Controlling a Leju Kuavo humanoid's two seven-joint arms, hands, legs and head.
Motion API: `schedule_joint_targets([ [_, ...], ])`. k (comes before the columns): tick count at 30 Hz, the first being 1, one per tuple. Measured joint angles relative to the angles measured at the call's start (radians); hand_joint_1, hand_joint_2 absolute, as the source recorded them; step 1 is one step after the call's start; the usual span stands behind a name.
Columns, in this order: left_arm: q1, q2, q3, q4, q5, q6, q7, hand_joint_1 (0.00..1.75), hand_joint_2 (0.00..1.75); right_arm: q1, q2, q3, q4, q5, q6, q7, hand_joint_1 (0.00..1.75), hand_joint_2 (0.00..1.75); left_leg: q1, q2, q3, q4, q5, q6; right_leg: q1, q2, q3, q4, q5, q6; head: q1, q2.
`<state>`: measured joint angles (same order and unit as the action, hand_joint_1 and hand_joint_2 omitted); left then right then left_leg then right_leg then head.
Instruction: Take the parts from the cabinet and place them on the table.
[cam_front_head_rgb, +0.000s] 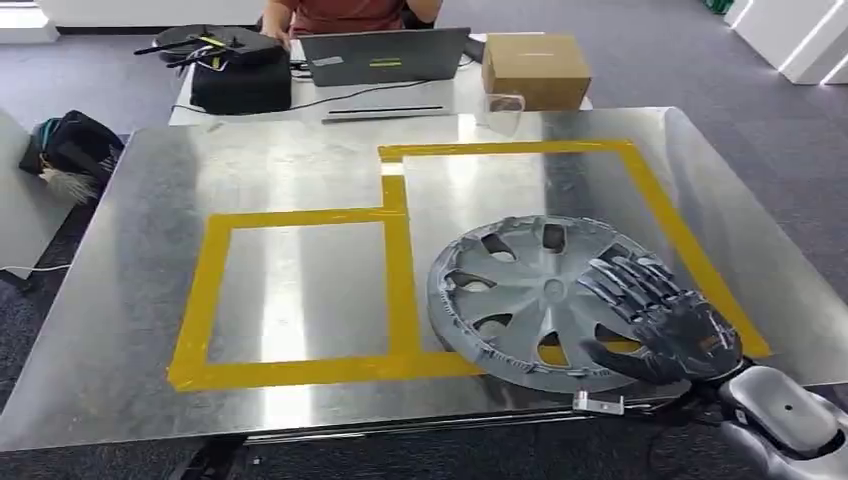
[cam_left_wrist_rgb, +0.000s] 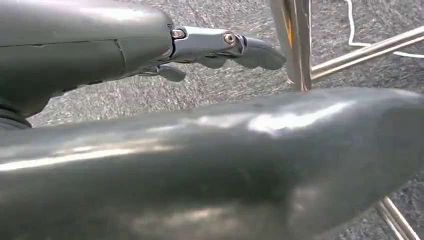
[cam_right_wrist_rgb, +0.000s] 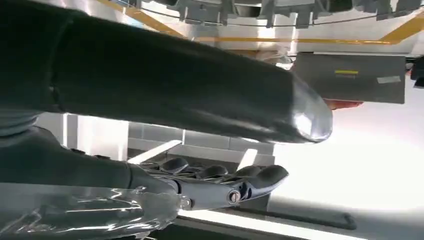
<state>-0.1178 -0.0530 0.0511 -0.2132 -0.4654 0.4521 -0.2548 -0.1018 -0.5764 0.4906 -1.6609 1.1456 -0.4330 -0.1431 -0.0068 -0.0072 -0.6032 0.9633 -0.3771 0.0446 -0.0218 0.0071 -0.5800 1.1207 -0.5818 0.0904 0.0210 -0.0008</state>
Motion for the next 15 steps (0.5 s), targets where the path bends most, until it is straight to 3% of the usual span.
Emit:
schedule_joint_targets([
  [2,0.002,0.001,0.003,0.0,0.0,0.001,0.0,0.0,0.0,0.008,0.003,0.006,0.004,-0.002,0.003,0.0,0.0,0.0,-0.001,0.001,-0.006,0.001,0.004,-0.001,0.0,0.0,-0.066,0.155,-0.06,0.004,-0.001,0.0],
  [3,0.003,0.001,0.003,0.0,0.0,0.001,0.0,0.0,0.0,0.012,0.003,0.009,0.006,-0.003,0.004,0.0,0.0,0.0,0.0,0.001,-0.009,0.001,0.007,-0.004,-0.002,0.0,-0.075,0.175,-0.054,0.006,-0.002,0.0],
  [4,0.003,0.0,0.003,0.0,0.0,0.001,-0.001,0.0,0.0,0.016,0.004,0.011,0.008,-0.003,0.006,-0.001,0.0,0.0,0.001,0.001,-0.012,0.002,0.01,-0.008,-0.004,-0.001,-0.059,0.148,-0.027,0.008,-0.001,0.0],
  [6,0.003,-0.008,0.003,0.0,-0.002,0.001,-0.003,0.0,0.0,0.018,0.004,0.017,0.011,-0.003,0.01,-0.003,0.0,0.0,0.009,0.001,-0.02,0.008,0.016,-0.018,-0.011,-0.003,0.035,-0.031,0.063,0.018,-0.001,0.0],
  [7,0.003,-0.008,0.003,0.0,-0.002,0.001,-0.003,0.0,0.0,0.017,0.004,0.018,0.013,-0.003,0.01,-0.004,0.0,0.0,0.007,0.0,-0.024,0.016,0.017,-0.027,-0.019,-0.007,0.079,-0.119,0.077,0.027,0.0,0.0],
  [8,0.003,0.0,0.005,0.0,-0.002,0.002,-0.003,0.0,0.0,0.017,0.006,0.021,0.016,-0.004,0.011,-0.004,0.0,0.0,0.005,-0.003,-0.032,0.017,0.021,-0.035,-0.01,0.006,0.091,-0.115,0.076,0.018,0.002,0.0],
  [9,0.002,-0.002,0.005,0.0,-0.002,0.002,-0.003,0.0,0.0,0.022,0.006,0.022,0.016,-0.005,0.012,-0.003,0.0,0.0,0.0,-0.005,-0.032,0.021,0.026,-0.041,-0.013,0.01,0.077,-0.11,0.086,0.002,-0.003,0.0],
  [11,0.004,-0.005,0.006,0.0,-0.002,0.002,-0.003,0.0,0.0,0.025,0.007,0.025,0.018,-0.005,0.012,-0.005,0.0,0.0,0.001,-0.006,-0.042,0.022,0.04,-0.051,-0.011,0.01,0.061,-0.102,0.082,-0.01,-0.005,0.0],
  [13,0.008,-0.006,0.011,0.0,-0.002,0.002,-0.003,0.0,0.0,0.025,0.007,0.025,0.021,-0.005,0.012,-0.005,0.0,0.0,0.007,-0.005,-0.053,0.028,0.034,-0.062,-0.014,0.005,0.037,-0.101,0.097,-0.035,-0.005,0.0],
  [14,0.01,-0.007,0.012,0.0,-0.002,0.002,-0.003,0.0,0.0,0.027,0.007,0.025,0.021,-0.005,0.013,-0.005,0.0,0.0,0.007,-0.003,-0.066,0.057,-0.014,-0.067,-0.013,0.005,0.036,-0.101,0.105,-0.043,-0.007,0.0],
  [15,0.009,-0.008,0.012,0.0,-0.003,0.003,-0.003,0.0,0.0,0.029,0.007,0.025,0.021,-0.005,0.013,-0.006,0.0,0.0,0.008,-0.003,-0.089,0.123,-0.078,-0.072,-0.013,0.004,0.023,-0.102,0.114,-0.049,-0.009,0.0],
])
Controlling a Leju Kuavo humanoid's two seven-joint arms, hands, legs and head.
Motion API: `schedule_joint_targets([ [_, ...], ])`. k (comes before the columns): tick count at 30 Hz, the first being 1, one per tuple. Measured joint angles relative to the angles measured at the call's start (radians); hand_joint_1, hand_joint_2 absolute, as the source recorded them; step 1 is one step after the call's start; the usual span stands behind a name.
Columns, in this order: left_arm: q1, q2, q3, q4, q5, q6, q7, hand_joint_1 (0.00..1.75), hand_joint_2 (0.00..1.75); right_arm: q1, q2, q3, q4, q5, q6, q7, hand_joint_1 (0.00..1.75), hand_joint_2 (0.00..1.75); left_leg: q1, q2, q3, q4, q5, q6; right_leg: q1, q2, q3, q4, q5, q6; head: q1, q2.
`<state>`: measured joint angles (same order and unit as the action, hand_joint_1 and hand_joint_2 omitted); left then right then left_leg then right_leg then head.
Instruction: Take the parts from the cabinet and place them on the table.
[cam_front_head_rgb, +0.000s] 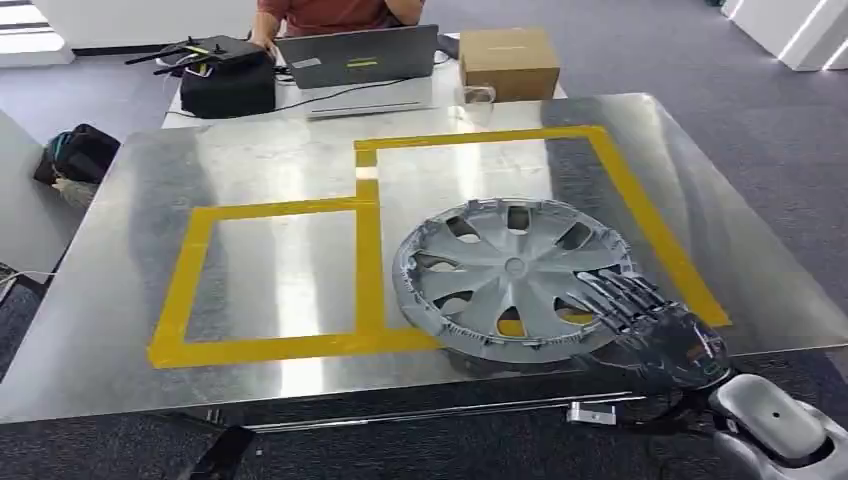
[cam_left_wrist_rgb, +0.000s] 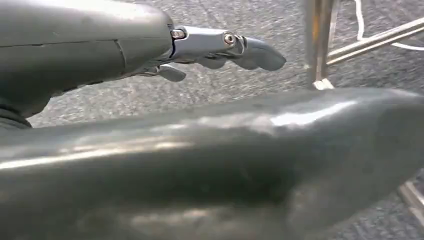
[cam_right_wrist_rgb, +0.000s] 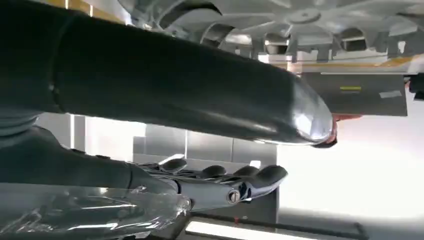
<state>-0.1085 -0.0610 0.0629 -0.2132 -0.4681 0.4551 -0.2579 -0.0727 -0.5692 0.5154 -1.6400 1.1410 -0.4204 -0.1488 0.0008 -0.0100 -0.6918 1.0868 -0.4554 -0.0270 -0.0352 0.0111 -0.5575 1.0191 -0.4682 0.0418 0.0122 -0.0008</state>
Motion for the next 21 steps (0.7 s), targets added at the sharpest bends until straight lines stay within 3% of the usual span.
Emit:
schedule_joint_targets([
  [1,-0.001,0.0,0.001,0.0,0.0,0.002,0.0,0.0,0.0,0.003,0.0,0.0,0.001,0.0,0.0,0.0,0.0,0.0,0.0,0.0,-0.024,0.081,-0.058,-0.003,0.001,-0.001,-0.013,0.0,0.012,-0.002,-0.003,0.0],
  [2,-0.001,-0.001,0.002,0.0,0.0,0.002,0.0,0.0,0.0,0.007,0.0,0.0,0.002,0.0,0.0,0.0,0.0,0.0,0.0,0.0,-0.044,0.158,-0.098,-0.005,0.002,-0.001,-0.026,0.001,0.022,-0.003,-0.002,0.0],
  [3,0.0,-0.002,0.002,0.0,0.0,0.003,0.0,0.0,0.0,0.011,0.0,0.0,0.003,0.0,0.0,-0.001,0.0,0.0,0.0,0.0,-0.049,0.205,-0.11,-0.004,0.002,-0.003,-0.039,0.001,0.031,-0.002,-0.003,0.0],
  [4,0.001,-0.003,0.002,0.0,0.0,0.003,0.0,0.0,0.0,0.013,0.0,0.0,0.003,0.0,0.0,-0.001,0.0,0.0,0.0,0.0,-0.035,0.207,-0.099,-0.003,0.003,-0.003,-0.051,0.001,0.039,-0.001,-0.003,0.0],
  [5,0.001,-0.003,0.002,0.0,-0.001,0.003,0.0,0.0,0.0,0.015,0.0,0.0,0.003,0.0,0.0,-0.001,0.0,0.0,0.0,0.0,-0.002,0.173,-0.071,0.0,0.003,-0.003,-0.064,0.001,0.049,0.001,-0.003,0.0],
  [7,-0.001,-0.004,0.002,0.0,-0.003,0.003,0.0,0.0,0.0,0.018,0.0,0.0,0.003,0.0,0.001,0.0,0.0,0.0,0.0,0.0,0.115,0.017,-0.021,0.008,0.002,-0.002,-0.082,0.002,0.066,0.01,-0.003,0.0],
  [8,-0.003,-0.004,0.002,0.0,-0.004,0.003,0.0,0.0,0.0,0.02,0.0,-0.001,0.003,0.0,0.001,0.0,0.0,0.0,0.0,0.0,0.175,-0.057,-0.031,0.01,0.003,-0.002,-0.086,0.002,0.072,0.016,-0.003,0.0],
  [9,-0.005,-0.006,0.002,0.0,-0.005,0.003,0.0,0.0,0.0,0.022,0.0,-0.003,0.003,-0.001,0.001,0.0,0.0,0.0,-0.003,-0.003,0.197,-0.105,-0.044,0.014,0.006,-0.002,-0.092,0.003,0.079,0.023,-0.004,0.0],
  [11,-0.006,-0.008,0.002,0.0,-0.007,0.004,0.0,0.0,0.0,0.023,0.0,-0.002,0.003,-0.001,0.001,0.0,0.0,0.0,-0.007,-0.003,0.181,-0.099,-0.038,0.023,0.005,-0.003,-0.091,-0.006,0.098,0.037,-0.005,0.0],
  [13,-0.003,-0.01,0.002,0.0,-0.008,0.005,0.0,0.0,0.0,0.03,0.0,-0.002,0.003,-0.001,0.002,0.0,0.0,0.0,-0.003,0.001,0.17,-0.105,-0.019,0.044,0.001,-0.002,-0.094,-0.014,0.11,0.049,-0.004,0.0],
  [14,-0.003,-0.013,0.002,0.0,-0.01,0.005,0.0,0.0,0.0,0.034,-0.001,-0.002,0.003,-0.001,0.002,0.0,0.0,0.0,-0.003,0.004,0.161,-0.105,-0.01,0.052,0.002,-0.005,-0.11,0.004,0.073,0.049,-0.001,0.0],
  [16,-0.002,-0.011,0.003,0.0,-0.01,0.006,0.003,0.0,0.0,0.038,-0.001,-0.002,0.003,-0.001,0.002,0.0,0.0,0.0,-0.006,0.005,0.136,-0.104,0.012,0.064,0.005,-0.006,-0.147,0.137,-0.05,0.052,0.002,0.0],
  [17,-0.002,-0.011,0.003,0.0,-0.011,0.006,0.003,0.0,0.0,0.04,-0.001,-0.002,0.003,-0.001,0.002,0.0,0.0,0.0,-0.01,0.006,0.122,-0.103,0.023,0.067,0.007,-0.005,-0.168,0.218,-0.093,0.053,0.001,0.0],
  [18,-0.002,-0.014,0.003,0.0,-0.011,0.006,0.003,0.0,0.0,0.043,-0.001,-0.002,0.003,-0.001,0.002,0.001,0.0,0.0,-0.014,0.006,0.107,-0.102,0.034,0.069,0.009,-0.005,-0.179,0.284,-0.116,0.053,0.002,0.0],
  [19,-0.001,-0.016,0.003,0.0,-0.011,0.006,0.003,0.0,0.0,0.045,-0.001,-0.002,0.003,-0.001,0.002,0.001,0.0,0.0,-0.018,0.006,0.094,-0.102,0.045,0.07,0.012,-0.005,-0.171,0.305,-0.107,0.05,0.001,0.0],
  [21,-0.001,-0.018,0.003,0.0,-0.013,0.006,0.003,0.0,0.0,0.045,-0.002,-0.002,0.003,-0.001,0.002,0.002,0.0,0.0,-0.024,0.006,0.067,-0.1,0.066,0.07,0.02,-0.005,-0.092,0.227,-0.043,0.038,0.001,0.0],
])
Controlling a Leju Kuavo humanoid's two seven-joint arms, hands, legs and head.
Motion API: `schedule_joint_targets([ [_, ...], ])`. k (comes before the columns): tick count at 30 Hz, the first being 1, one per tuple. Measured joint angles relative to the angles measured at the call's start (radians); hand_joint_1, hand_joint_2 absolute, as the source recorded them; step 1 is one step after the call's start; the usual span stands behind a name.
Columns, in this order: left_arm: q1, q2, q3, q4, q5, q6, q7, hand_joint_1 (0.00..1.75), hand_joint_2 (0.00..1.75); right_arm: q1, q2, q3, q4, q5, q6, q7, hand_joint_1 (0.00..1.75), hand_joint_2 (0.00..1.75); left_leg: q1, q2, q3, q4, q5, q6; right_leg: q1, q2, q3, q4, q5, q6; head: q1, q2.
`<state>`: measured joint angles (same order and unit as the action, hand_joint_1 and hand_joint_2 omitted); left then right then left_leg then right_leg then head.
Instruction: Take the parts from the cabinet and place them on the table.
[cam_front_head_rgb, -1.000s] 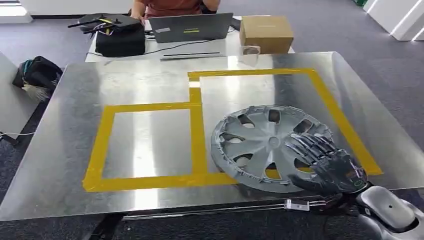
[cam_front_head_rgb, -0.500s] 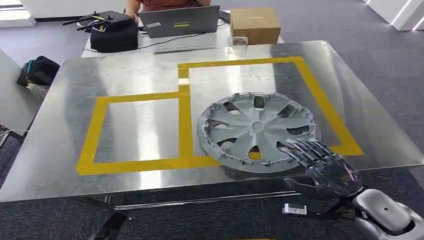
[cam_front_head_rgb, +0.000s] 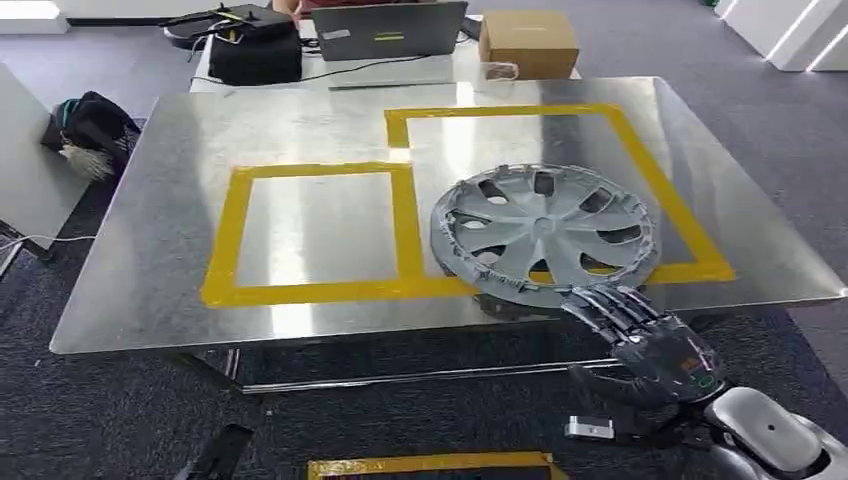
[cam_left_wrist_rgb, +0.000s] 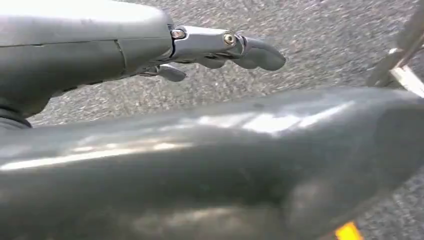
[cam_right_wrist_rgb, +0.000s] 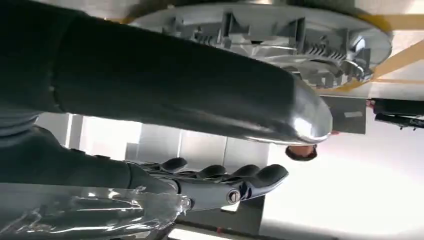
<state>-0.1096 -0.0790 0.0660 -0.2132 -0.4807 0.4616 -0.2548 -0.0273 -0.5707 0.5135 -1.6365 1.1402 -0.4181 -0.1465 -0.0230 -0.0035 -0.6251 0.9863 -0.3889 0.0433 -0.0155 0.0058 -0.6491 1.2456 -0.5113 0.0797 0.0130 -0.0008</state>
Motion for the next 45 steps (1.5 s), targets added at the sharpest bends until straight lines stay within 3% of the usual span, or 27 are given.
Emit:
schedule_joint_targets([
  [1,0.0,0.0,0.0,0.0,0.0,0.0,0.0,0.0,0.0,0.0,0.0,-0.001,0.0,0.0,0.0,0.001,0.0,0.0,-0.002,0.0,-0.011,0.0,0.01,-0.001,0.006,0.0,0.067,-0.087,0.025,-0.009,0.0,0.0],
  [3,-0.001,-0.001,0.0,0.0,-0.004,0.0,0.004,0.0,0.0,-0.001,-0.001,-0.004,-0.001,0.0,0.0,0.003,0.0,0.0,-0.008,-0.001,-0.025,0.004,0.028,-0.008,0.015,-0.001,0.188,-0.264,-0.02,-0.021,0.0,0.0],
  [7,0.001,-0.003,0.0,0.0,-0.01,0.0,0.013,0.0,0.0,0.016,-0.005,-0.01,-0.005,0.001,-0.002,0.009,0.0,0.0,-0.004,-0.001,-0.028,-0.004,0.057,-0.029,0.015,-0.002,0.157,-0.268,0.009,-0.045,0.005,0.0],
  [8,0.003,-0.002,0.0,0.0,-0.012,0.002,0.015,0.0,0.0,0.017,-0.006,-0.011,-0.006,0.002,-0.002,0.009,0.0,0.0,0.0,-0.003,-0.036,0.012,0.021,-0.039,0.01,-0.007,0.148,-0.269,0.021,-0.047,0.004,0.0],
  [9,0.004,-0.005,0.0,0.0,-0.013,0.002,0.016,0.0,0.0,0.023,-0.005,-0.012,-0.008,0.001,-0.002,0.012,0.0,0.0,0.002,-0.003,-0.047,0.055,-0.048,-0.05,0.007,-0.006,0.136,-0.27,0.034,-0.057,-0.003,0.0],
  [11,0.003,-0.006,0.0,0.0,-0.018,0.002,0.016,0.0,0.0,0.034,-0.006,-0.019,-0.011,0.002,-0.002,0.013,0.0,0.0,0.013,-0.002,-0.082,0.195,-0.168,-0.063,0.004,-0.006,0.115,-0.269,0.06,-0.056,-0.004,0.0],
  [12,0.002,-0.006,0.0,0.0,-0.019,0.002,0.016,0.0,0.0,0.039,-0.006,-0.021,-0.011,0.002,-0.002,0.014,0.0,0.0,0.018,-0.002,-0.095,0.268,-0.197,-0.069,0.001,-0.006,0.097,-0.267,0.074,-0.053,-0.004,0.0],
  [14,0.002,-0.006,0.0,0.0,-0.019,0.002,0.016,0.0,0.0,0.046,-0.006,-0.023,-0.011,0.002,-0.002,0.015,0.0,0.0,0.024,-0.002,-0.094,0.31,-0.187,-0.074,-0.002,-0.007,0.078,-0.265,0.087,-0.049,-0.004,0.0],
  [15,0.002,-0.006,0.0,0.0,-0.02,0.002,0.016,0.0,0.0,0.05,-0.006,-0.025,-0.011,0.003,-0.002,0.015,0.0,0.0,0.028,-0.002,-0.073,0.306,-0.157,-0.079,-0.005,-0.007,0.063,-0.264,0.097,-0.043,-0.003,0.0],
  [17,0.001,-0.006,0.0,0.0,-0.022,0.002,0.016,0.0,0.0,0.054,-0.006,-0.026,-0.011,0.003,-0.002,0.015,0.0,0.0,0.038,-0.001,0.018,0.194,-0.092,-0.09,-0.015,-0.007,0.035,-0.257,0.115,-0.027,-0.003,0.0],
  [18,-0.001,-0.007,0.0,0.0,-0.023,0.002,0.016,0.0,0.0,0.054,-0.006,-0.028,-0.012,0.003,-0.002,0.015,0.0,0.0,0.044,-0.001,0.08,0.109,-0.085,-0.097,-0.019,-0.007,0.024,-0.251,0.122,-0.019,-0.004,0.0],
  [19,-0.004,-0.012,-0.001,0.0,-0.026,0.002,0.016,0.0,0.0,0.057,-0.01,-0.032,-0.019,0.003,-0.003,0.016,0.0,0.0,0.051,-0.003,0.143,0.026,-0.117,-0.106,-0.013,-0.007,0.014,-0.244,0.127,-0.011,-0.008,0.0],
  [20,-0.008,-0.013,-0.001,0.0,-0.026,0.002,0.016,0.0,0.0,0.058,-0.012,-0.036,-0.026,0.003,-0.003,0.016,0.0,0.0,0.044,-0.014,0.152,-0.003,-0.13,-0.082,-0.014,-0.008,0.006,-0.239,0.134,-0.002,-0.01,0.0],
  [24,-0.005,-0.015,-0.001,0.0,-0.03,0.002,0.021,0.0,0.0,0.07,-0.017,-0.043,-0.028,0.003,-0.003,0.017,0.0,0.0,0.041,-0.004,0.118,0.003,-0.105,-0.036,-0.023,-0.006,0.002,-0.249,0.157,0.021,-0.003,0.0],
  [25,-0.005,-0.015,-0.001,0.0,-0.03,0.002,0.022,0.0,0.0,0.075,-0.019,-0.044,-0.028,0.004,-0.003,0.017,0.0,0.0,0.038,-0.003,0.108,0.004,-0.092,-0.027,-0.022,-0.009,-0.016,-0.219,0.101,0.019,-0.001,0.0],
  [27,-0.005,-0.016,-0.001,0.0,-0.032,0.002,0.023,0.0,0.0,0.076,-0.021,-0.05,-0.028,0.004,-0.003,0.018,0.0,0.0,0.03,-0.003,0.078,0.005,-0.068,-0.016,-0.016,-0.007,-0.055,-0.068,-0.03,0.018,0.001,0.0],
  [28,-0.005,-0.017,-0.002,0.0,-0.033,0.003,0.025,0.0,0.0,0.076,-0.021,-0.052,-0.028,0.004,-0.003,0.019,0.0,0.0,0.025,-0.002,0.062,0.005,-0.056,-0.013,-0.012,-0.007,-0.073,0.016,-0.07,0.016,0.001,0.0],
  [29,-0.005,-0.017,-0.001,0.0,-0.033,0.003,0.027,0.0,0.0,0.078,-0.021,-0.051,-0.028,0.004,-0.002,0.02,0.0,0.0,0.022,-0.002,0.046,0.006,-0.044,-0.011,-0.008,-0.007,-0.078,0.067,-0.078,0.013,0.001,0.0],
  [31,-0.005,-0.016,-0.001,0.0,-0.034,0.003,0.029,0.0,0.0,0.082,-0.021,-0.052,-0.028,0.004,-0.002,0.02,0.0,0.0,0.015,-0.001,0.016,0.007,-0.021,-0.01,-0.001,-0.007,-0.029,0.051,-0.016,0.002,0.001,0.0],
  [33,-0.006,-0.018,-0.002,0.0,-0.038,0.003,0.03,0.0,0.0,0.081,-0.022,-0.054,-0.029,0.004,-0.002,0.02,0.0,0.0,0.01,-0.001,-0.007,0.007,0.0,-0.011,0.008,-0.007,0.092,-0.104,0.033,-0.015,0.001,0.0],
  [35,-0.007,-0.019,-0.002,-0.001,-0.039,0.003,0.032,0.0,0.0,0.08,-0.027,-0.06,-0.039,0.003,-0.003,0.021,0.0,0.0,0.004,-0.002,-0.015,0.01,0.017,-0.018,0.014,-0.008,0.206,-0.275,-0.023,-0.024,-0.001,0.0],
  [37,-0.007,-0.019,-0.002,-0.001,-0.039,0.003,0.032,0.0,0.0,0.08,-0.03,-0.063,-0.042,0.003,-0.003,0.021,0.0,0.0,0.01,-0.001,-0.015,0.002,0.039,-0.029,0.021,-0.007,0.181,-0.264,-0.012,-0.03,0.003,0.0],
  [39,-0.004,-0.017,-0.002,-0.001,-0.039,0.004,0.032,0.0,0.0,0.082,-0.031,-0.065,-0.043,0.003,-0.002,0.021,0.0,0.0,0.011,-0.002,-0.022,0.004,0.041,-0.043,0.011,-0.012,0.166,-0.274,0.014,-0.05,0.003,0.0],
  [41,-0.002,-0.017,-0.002,-0.001,-0.04,0.005,0.033,0.0,0.0,0.083,-0.031,-0.068,-0.045,0.003,-0.001,0.021,0.0,0.0,0.013,-0.002,-0.05,0.072,-0.076,-0.056,0.011,-0.012,0.139,-0.274,0.038,-0.061,-0.006,0.0],
  [43,-0.004,-0.018,-0.003,-0.001,-0.042,0.005,0.033,0.0,0.0,0.085,-0.031,-0.071,-0.046,0.004,0.0,0.02,0.0,0.0,0.019,-0.002,-0.086,0.228,-0.186,-0.065,0.01,-0.011,0.109,-0.272,0.07,-0.062,-0.006,0.0],
  [44,-0.004,-0.018,-0.002,-0.001,-0.042,0.005,0.033,0.0,0.0,0.087,-0.031,-0.072,-0.046,0.004,0.002,0.019,0.0,0.0,0.021,-0.002,-0.094,0.291,-0.195,-0.069,0.009,-0.012,0.089,-0.27,0.083,-0.06,-0.007,0.0],
  [45,-0.004,-0.018,-0.003,-0.001,-0.042,0.005,0.033,0.0,0.0,0.09,-0.031,-0.072,-0.046,0.004,0.003,0.018,0.0,0.0,0.023,-0.002,-0.086,0.313,-0.173,-0.071,0.009,-0.012,0.07,-0.268,0.096,-0.056,-0.006,0.0],
])
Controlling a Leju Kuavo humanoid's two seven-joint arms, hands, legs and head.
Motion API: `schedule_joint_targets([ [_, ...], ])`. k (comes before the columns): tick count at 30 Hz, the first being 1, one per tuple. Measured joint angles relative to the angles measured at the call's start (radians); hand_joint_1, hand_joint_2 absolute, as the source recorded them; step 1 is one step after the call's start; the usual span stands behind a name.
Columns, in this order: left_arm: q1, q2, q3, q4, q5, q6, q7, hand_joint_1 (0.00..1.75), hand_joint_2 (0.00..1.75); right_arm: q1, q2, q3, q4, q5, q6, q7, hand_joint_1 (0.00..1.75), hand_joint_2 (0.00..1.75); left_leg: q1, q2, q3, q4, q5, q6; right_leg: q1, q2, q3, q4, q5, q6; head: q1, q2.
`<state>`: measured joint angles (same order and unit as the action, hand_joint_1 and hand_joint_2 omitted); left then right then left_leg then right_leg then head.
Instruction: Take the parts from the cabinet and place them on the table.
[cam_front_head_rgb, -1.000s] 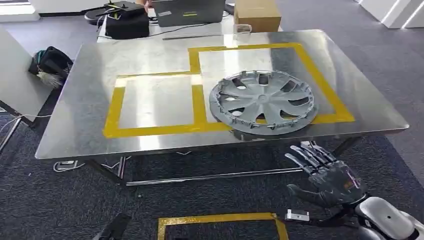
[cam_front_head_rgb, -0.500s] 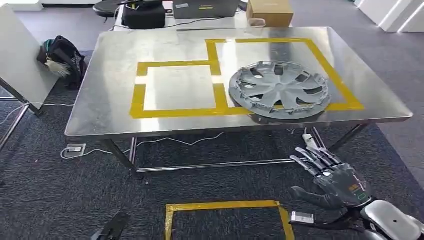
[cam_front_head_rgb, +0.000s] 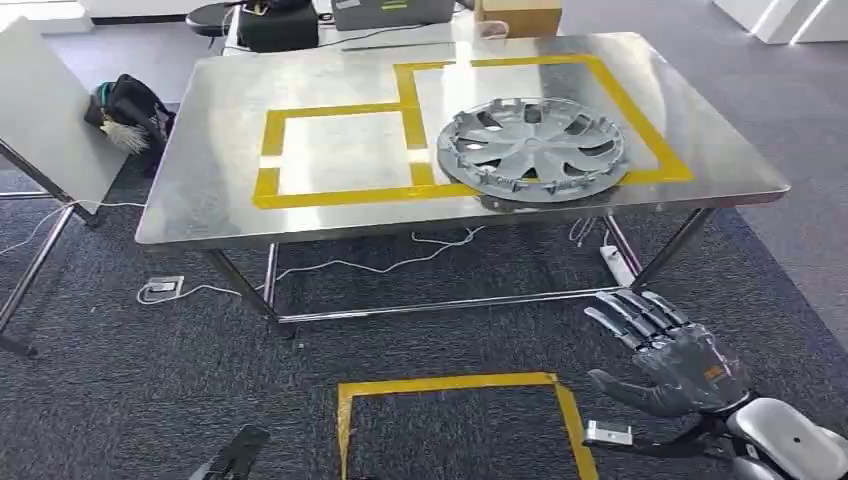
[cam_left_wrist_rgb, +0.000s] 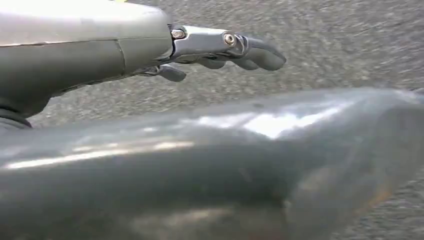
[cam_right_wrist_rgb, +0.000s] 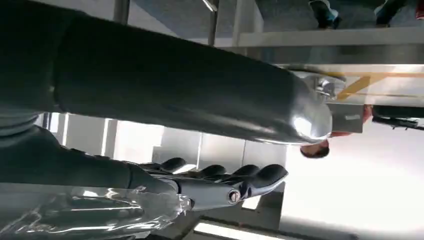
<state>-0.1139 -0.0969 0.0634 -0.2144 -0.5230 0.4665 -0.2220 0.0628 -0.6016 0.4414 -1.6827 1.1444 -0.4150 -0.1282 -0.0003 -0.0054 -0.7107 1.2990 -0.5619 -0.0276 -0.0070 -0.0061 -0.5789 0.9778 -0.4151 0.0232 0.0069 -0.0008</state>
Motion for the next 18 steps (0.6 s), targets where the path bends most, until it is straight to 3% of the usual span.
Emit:
schedule_joint_targets([
  [2,0.0,0.0,0.0,0.0,-0.001,0.0,0.0,0.0,0.0,0.005,0.0,-0.003,0.0,0.001,0.0,-0.001,0.0,0.0,0.002,0.0,0.065,-0.057,0.077,-0.002,-0.004,0.0,-0.034,0.007,0.021,0.009,0.0,0.0],
  [3,-0.002,0.0,0.0,0.0,-0.001,0.001,0.0,0.0,0.0,0.006,0.0,-0.005,-0.001,0.001,0.0,-0.001,0.0,0.0,0.003,0.0,0.128,-0.139,0.096,-0.002,-0.006,0.0,-0.051,0.012,0.031,0.014,0.0,0.0],
  [4,-0.005,0.0,0.0,-0.001,-0.001,0.001,0.0,0.0,0.0,0.007,0.0,-0.007,-0.003,0.001,-0.001,-0.001,0.0,0.0,0.007,0.0,0.202,-0.23,0.072,-0.003,-0.005,0.0,-0.059,0.019,0.04,0.02,-0.002,0.0],
  [5,-0.008,-0.002,0.0,-0.002,-0.003,0.002,0.0,0.0,0.0,0.009,0.0,-0.011,-0.008,0.001,-0.001,-0.001,0.0,0.0,0.006,-0.002,0.258,-0.32,0.045,0.004,-0.001,-0.001,-0.068,0.028,0.045,0.025,0.001,0.0],
  [6,-0.009,-0.002,0.0,-0.002,-0.005,0.002,0.0,0.0,0.0,0.007,0.0,-0.013,-0.01,0.0,-0.001,-0.001,0.0,0.0,0.003,-0.004,0.257,-0.325,0.037,0.023,-0.001,-0.001,-0.07,0.027,0.061,0.03,0.002,0.0],
  [7,-0.009,-0.003,0.0,-0.002,-0.005,0.002,0.0,0.0,0.0,0.008,0.0,-0.014,-0.01,0.0,-0.001,-0.001,0.0,0.0,0.0,-0.003,0.25,-0.325,0.041,0.027,-0.002,-0.002,-0.071,0.021,0.07,0.035,0.0,0.0],
  [9,-0.004,-0.006,0.0,-0.002,-0.005,0.002,0.0,0.0,0.0,0.014,0.0,-0.014,-0.01,0.001,-0.001,-0.001,0.0,0.0,0.001,0.002,0.236,-0.328,0.063,0.048,-0.007,0.0,-0.075,0.013,0.09,0.048,0.0,0.0],
  [10,-0.004,-0.004,0.0,-0.002,-0.005,0.002,0.0,0.0,0.0,0.017,-0.001,-0.014,-0.01,0.001,-0.001,-0.001,0.0,0.0,0.002,0.005,0.225,-0.327,0.075,0.056,-0.01,0.001,-0.085,0.029,0.047,0.052,0.003,0.0],
  [12,-0.006,-0.003,0.0,-0.002,-0.005,0.003,0.0,0.0,0.0,0.018,-0.001,-0.014,-0.01,0.001,-0.001,-0.001,0.0,0.0,0.001,0.006,0.197,-0.327,0.099,0.066,-0.009,0.002,-0.122,0.151,-0.087,0.059,0.004,0.0],
  [13,-0.007,-0.005,-0.001,-0.002,-0.006,0.003,0.0,0.0,0.0,0.018,-0.001,-0.015,-0.009,0.001,-0.001,-0.001,0.0,0.0,0.0,0.006,0.179,-0.326,0.112,0.067,-0.009,0.002,-0.14,0.233,-0.135,0.061,0.005,0.0],
  [14,-0.006,-0.005,-0.001,-0.002,-0.006,0.003,0.0,0.0,0.0,0.019,-0.001,-0.015,-0.01,0.001,-0.001,-0.001,0.0,0.0,-0.001,0.006,0.159,-0.325,0.127,0.067,-0.009,0.002,-0.152,0.305,-0.159,0.062,0.004,0.0],
  [15,-0.005,-0.005,-0.001,-0.002,-0.006,0.003,0.0,0.0,0.0,0.02,-0.001,-0.015,-0.009,0.001,-0.001,-0.001,0.0,0.0,-0.001,0.006,0.14,-0.324,0.14,0.066,-0.009,0.002,-0.148,0.342,-0.146,0.062,0.004,0.0],
  [16,-0.003,-0.005,0.0,-0.002,-0.006,0.003,0.0,0.0,0.0,0.021,-0.001,-0.015,-0.01,0.001,-0.001,-0.001,0.0,0.0,-0.001,0.005,0.122,-0.324,0.154,0.064,-0.009,0.002,-0.122,0.333,-0.106,0.062,0.004,0.0],
  [17,-0.003,-0.005,0.0,-0.002,-0.006,0.003,0.0,0.0,0.0,0.023,-0.001,-0.016,-0.01,0.001,-0.001,-0.001,0.0,0.0,-0.001,0.006,0.107,-0.323,0.166,0.061,-0.009,0.002,-0.08,0.29,-0.065,0.06,0.004,0.0],
  [18,-0.003,-0.005,0.0,-0.002,-0.007,0.003,0.0,0.0,0.0,0.024,-0.001,-0.018,-0.01,0.001,-0.002,-0.001,0.0,0.0,-0.001,0.005,0.094,-0.323,0.177,0.057,-0.009,0.002,-0.02,0.215,-0.041,0.06,0.004,0.0],
])
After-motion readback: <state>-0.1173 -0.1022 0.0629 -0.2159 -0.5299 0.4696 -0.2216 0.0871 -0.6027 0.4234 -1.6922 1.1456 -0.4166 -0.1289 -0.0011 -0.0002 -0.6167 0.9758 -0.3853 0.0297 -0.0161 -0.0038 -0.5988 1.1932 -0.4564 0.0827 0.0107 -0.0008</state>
